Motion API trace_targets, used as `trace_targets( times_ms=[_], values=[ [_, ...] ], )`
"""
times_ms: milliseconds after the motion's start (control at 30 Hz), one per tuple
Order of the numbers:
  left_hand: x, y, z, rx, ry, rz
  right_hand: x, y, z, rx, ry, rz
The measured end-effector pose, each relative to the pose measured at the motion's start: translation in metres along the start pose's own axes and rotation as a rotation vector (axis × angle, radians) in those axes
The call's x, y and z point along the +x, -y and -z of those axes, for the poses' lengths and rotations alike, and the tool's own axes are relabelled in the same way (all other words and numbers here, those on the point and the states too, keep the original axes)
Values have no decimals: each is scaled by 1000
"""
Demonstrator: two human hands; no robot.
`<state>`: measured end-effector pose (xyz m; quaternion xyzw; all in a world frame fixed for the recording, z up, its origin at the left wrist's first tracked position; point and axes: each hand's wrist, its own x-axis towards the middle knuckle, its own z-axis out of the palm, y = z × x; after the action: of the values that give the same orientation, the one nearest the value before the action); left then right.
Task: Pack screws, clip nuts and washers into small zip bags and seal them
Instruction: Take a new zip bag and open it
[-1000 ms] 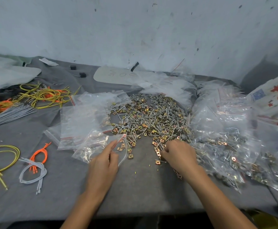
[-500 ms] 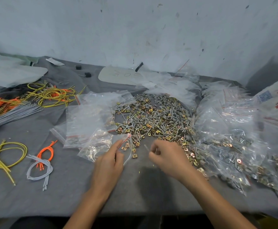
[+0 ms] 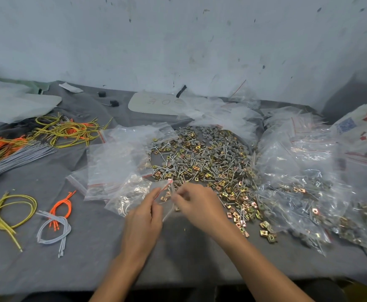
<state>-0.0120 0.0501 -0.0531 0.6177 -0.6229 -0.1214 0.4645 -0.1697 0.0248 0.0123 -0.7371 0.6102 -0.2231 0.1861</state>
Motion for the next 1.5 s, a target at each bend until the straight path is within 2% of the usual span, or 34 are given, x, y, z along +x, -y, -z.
trace_targets(
  times_ms=[67, 133, 200, 300, 500, 567, 667, 733, 900, 967, 1067, 1167, 1267, 1367, 1500],
  values=[
    [0, -2, 0, -3, -7, 11, -1, -24, 15, -72, -84, -62],
    [0, -3, 0, -14, -11, 24, -1, -51, 31, -285, -111, -120],
    [-1, -3, 0, -20, -3, 32, 1, -70, 39, -430, -64, -177],
    [0, -3, 2, -15, 17, 14, 2, -82, 40, -486, 3, -208],
    [-1, -8, 5, -1, 33, 23, 0, -77, 45, -467, 60, -206],
    [-1, -9, 5, 6, 32, 23, -2, -64, 47, -321, 35, -170],
    [0, -9, 3, 23, 25, 26, -5, -25, 44, -44, 138, -77],
    [-1, -8, 4, 31, 33, 7, -4, -1, 33, 29, 189, -30],
    [-2, -8, 6, 39, 50, -3, 12, 33, 9, -241, 181, -16],
    [-1, -8, 5, 30, 65, 16, 15, 34, 6, -237, 149, -14],
    [-2, -8, 5, 30, 70, 26, 14, 18, 13, -110, 75, -33],
    [-2, -9, 5, 15, 46, 50, 20, -18, 31, -180, -5, -129],
    [-2, -10, 5, 7, 40, 57, 26, -48, 41, -326, 15, -182],
    [-2, -11, 6, 4, 28, 59, 29, -58, 32, -343, 87, -158],
    [-2, -12, 7, 10, 33, 44, 31, -59, 26, -383, 103, -163]
  ],
)
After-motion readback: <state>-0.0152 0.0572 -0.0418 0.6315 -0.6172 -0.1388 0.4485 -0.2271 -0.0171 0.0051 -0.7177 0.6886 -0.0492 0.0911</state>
